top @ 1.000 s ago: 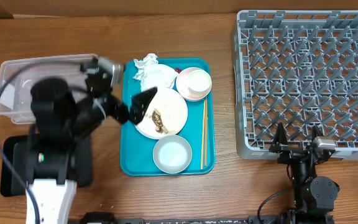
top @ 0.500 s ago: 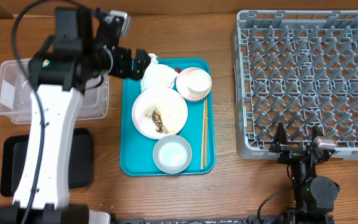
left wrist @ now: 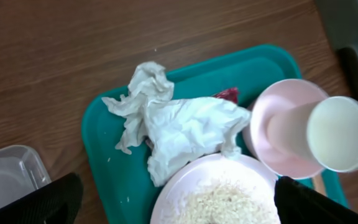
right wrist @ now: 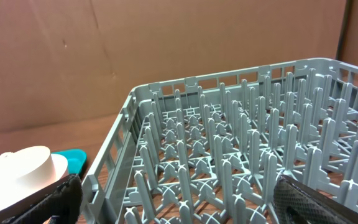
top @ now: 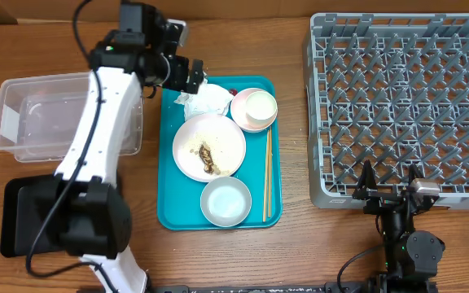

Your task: Sort waste into correct bins and load items into the dishwasher

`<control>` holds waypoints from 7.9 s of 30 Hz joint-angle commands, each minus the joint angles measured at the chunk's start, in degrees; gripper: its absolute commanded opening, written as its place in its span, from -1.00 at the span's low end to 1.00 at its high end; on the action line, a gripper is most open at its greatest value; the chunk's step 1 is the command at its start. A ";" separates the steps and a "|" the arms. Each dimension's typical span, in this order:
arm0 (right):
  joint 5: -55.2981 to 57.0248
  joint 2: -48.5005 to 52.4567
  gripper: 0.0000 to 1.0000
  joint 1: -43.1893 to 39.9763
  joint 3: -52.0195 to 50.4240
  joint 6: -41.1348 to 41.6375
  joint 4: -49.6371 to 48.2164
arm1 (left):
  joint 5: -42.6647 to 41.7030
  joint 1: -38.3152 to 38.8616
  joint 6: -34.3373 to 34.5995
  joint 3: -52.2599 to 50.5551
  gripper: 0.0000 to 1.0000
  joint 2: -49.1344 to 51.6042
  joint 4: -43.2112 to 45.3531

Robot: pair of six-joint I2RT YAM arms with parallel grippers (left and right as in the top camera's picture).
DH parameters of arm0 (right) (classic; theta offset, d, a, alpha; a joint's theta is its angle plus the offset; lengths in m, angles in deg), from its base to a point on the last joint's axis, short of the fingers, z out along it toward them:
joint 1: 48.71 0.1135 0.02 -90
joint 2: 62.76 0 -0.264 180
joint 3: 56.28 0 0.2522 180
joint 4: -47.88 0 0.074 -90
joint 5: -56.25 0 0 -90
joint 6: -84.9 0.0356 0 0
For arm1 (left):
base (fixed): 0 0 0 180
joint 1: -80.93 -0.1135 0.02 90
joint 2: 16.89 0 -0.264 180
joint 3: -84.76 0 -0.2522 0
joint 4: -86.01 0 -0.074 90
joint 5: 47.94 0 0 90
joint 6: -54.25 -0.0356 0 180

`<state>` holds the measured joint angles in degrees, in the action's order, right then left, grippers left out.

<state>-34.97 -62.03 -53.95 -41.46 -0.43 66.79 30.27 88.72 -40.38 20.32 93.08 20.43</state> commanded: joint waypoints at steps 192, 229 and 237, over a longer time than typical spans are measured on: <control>0.09 -0.57 0.99 -0.26 -0.61 -0.17 -0.33 | 17.51 2.64 12.20 7.93 0.72 22.53 11.91; 0.09 -0.57 1.00 -0.26 -0.61 -0.17 -0.33 | 15.17 2.73 16.46 7.43 -0.10 24.22 11.96; 0.09 -0.57 1.00 -0.26 -0.61 -0.17 -0.33 | 15.06 2.73 16.46 7.50 -0.92 24.20 11.98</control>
<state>-35.01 -62.03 -53.95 -41.46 -0.43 66.81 45.74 90.73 -23.92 27.01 116.32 32.59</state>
